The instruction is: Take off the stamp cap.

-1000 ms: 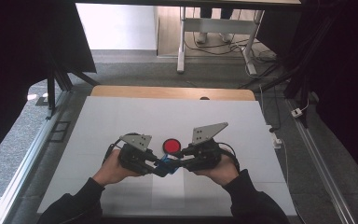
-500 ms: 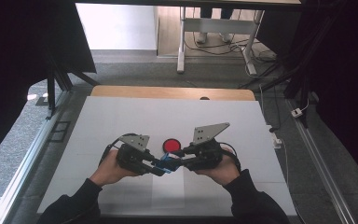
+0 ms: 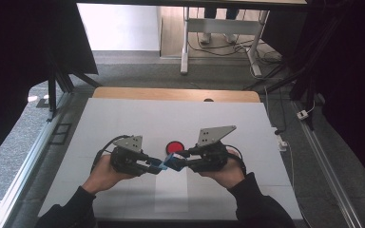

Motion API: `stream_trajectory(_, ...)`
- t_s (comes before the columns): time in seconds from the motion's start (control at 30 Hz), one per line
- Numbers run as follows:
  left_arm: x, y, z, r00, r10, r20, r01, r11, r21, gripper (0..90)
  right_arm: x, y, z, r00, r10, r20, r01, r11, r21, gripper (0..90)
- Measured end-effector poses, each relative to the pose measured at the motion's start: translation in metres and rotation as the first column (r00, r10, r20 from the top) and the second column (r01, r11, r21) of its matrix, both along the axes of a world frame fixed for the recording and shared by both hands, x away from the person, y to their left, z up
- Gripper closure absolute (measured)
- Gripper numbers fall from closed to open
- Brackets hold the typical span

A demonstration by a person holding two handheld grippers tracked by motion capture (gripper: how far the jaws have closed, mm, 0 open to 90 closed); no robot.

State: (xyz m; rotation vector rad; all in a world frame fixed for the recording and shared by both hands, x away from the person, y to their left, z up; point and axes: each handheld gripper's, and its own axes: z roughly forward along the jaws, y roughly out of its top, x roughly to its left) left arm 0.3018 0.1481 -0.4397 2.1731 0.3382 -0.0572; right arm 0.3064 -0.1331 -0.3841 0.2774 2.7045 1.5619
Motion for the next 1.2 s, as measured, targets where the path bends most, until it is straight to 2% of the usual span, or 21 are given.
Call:
stream_trajectory(0.2, -0.009, 0.008, 0.002, 0.9959, 0.087, 0.027, -0.087, 0.9962, 0.010, 69.0, 0.000, -0.001, 0.001, 0.9998, -0.014, 0.015, 0.014, 1.000, -0.005, 70.3)
stream_trajectory(0.4, -0.019, 0.020, 0.001, 0.9846, 0.172, 0.034, -0.172, 0.9848, 0.020, 68.9, 0.000, -0.003, 0.001, 0.9992, -0.033, 0.022, 0.034, 0.999, -0.013, 70.3)
stream_trajectory(0.73, -0.041, 0.047, -0.003, 0.9545, 0.298, 0.005, -0.298, 0.9545, -0.006, 68.9, 0.001, -0.003, 0.001, 0.9984, -0.052, 0.024, 0.052, 0.999, -0.012, 70.3)
stream_trajectory(1.0, -0.058, 0.066, -0.006, 0.9273, 0.374, -0.003, -0.374, 0.9270, -0.024, 68.8, 0.001, -0.002, 0.000, 0.9977, -0.062, 0.028, 0.063, 0.998, -0.023, 70.3)
stream_trajectory(1.13, -0.065, 0.075, -0.007, 0.9181, 0.396, -0.012, -0.396, 0.9173, -0.038, 68.8, 0.001, -0.002, 0.000, 0.9973, -0.067, 0.029, 0.068, 0.997, -0.025, 70.3)
stream_trajectory(1.2, -0.068, 0.079, -0.008, 0.9103, 0.414, -0.014, -0.414, 0.9095, -0.039, 68.8, 0.002, -0.003, 0.000, 0.9970, -0.072, 0.029, 0.073, 0.997, -0.026, 70.3)
